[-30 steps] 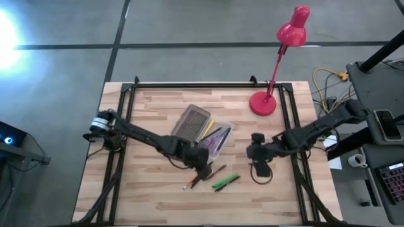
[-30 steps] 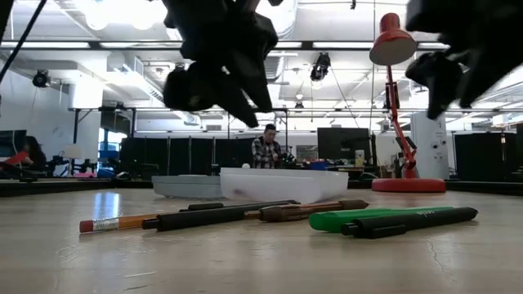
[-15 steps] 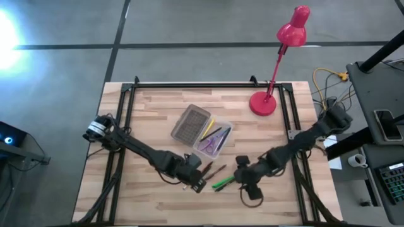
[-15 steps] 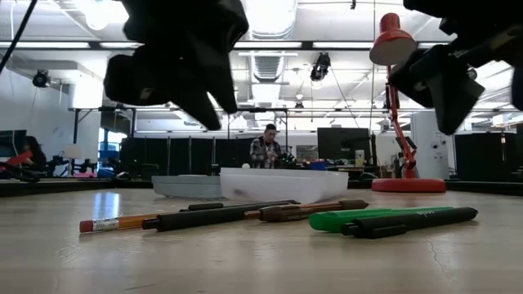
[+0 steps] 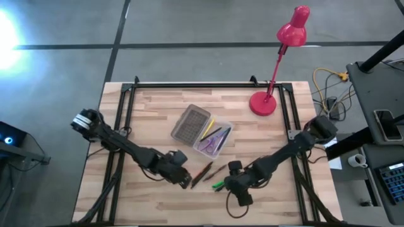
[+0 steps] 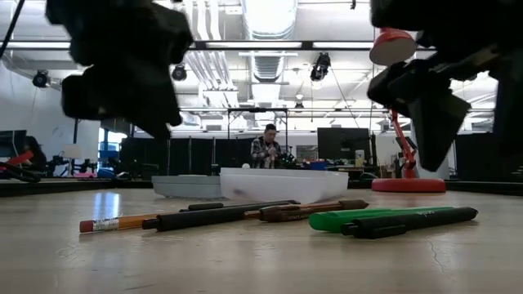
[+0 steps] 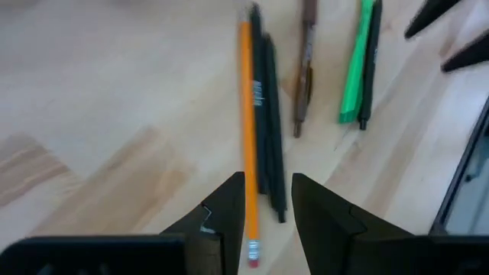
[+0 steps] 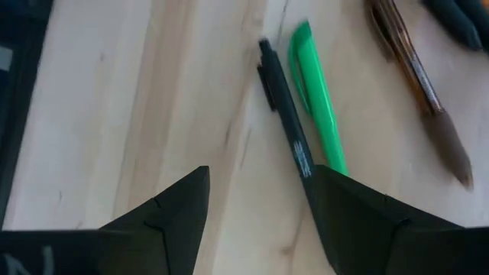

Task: Pick & place school supplies into a supply box
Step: Put the black pen into the gray supply box

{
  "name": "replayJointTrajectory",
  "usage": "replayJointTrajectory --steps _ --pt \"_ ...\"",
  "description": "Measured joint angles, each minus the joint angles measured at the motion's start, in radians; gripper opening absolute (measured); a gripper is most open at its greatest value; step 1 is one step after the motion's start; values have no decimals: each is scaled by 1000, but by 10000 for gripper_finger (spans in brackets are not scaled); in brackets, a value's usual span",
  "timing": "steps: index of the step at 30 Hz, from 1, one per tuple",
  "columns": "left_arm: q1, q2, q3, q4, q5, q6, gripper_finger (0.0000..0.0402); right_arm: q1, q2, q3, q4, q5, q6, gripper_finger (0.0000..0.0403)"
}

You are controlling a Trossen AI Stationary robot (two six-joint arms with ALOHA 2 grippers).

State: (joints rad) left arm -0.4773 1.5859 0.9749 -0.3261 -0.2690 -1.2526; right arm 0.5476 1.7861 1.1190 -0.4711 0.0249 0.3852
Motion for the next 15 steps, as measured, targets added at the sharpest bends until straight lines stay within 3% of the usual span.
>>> replayJointTrajectory --steps 6,15 --pt "-5 -126 -166 105 -32 -52 93 -15 45 42 6 -4 -33 223" --pt "-7 -183 -222 116 -50 -56 93 -50 67 31 5 -49 -31 198"
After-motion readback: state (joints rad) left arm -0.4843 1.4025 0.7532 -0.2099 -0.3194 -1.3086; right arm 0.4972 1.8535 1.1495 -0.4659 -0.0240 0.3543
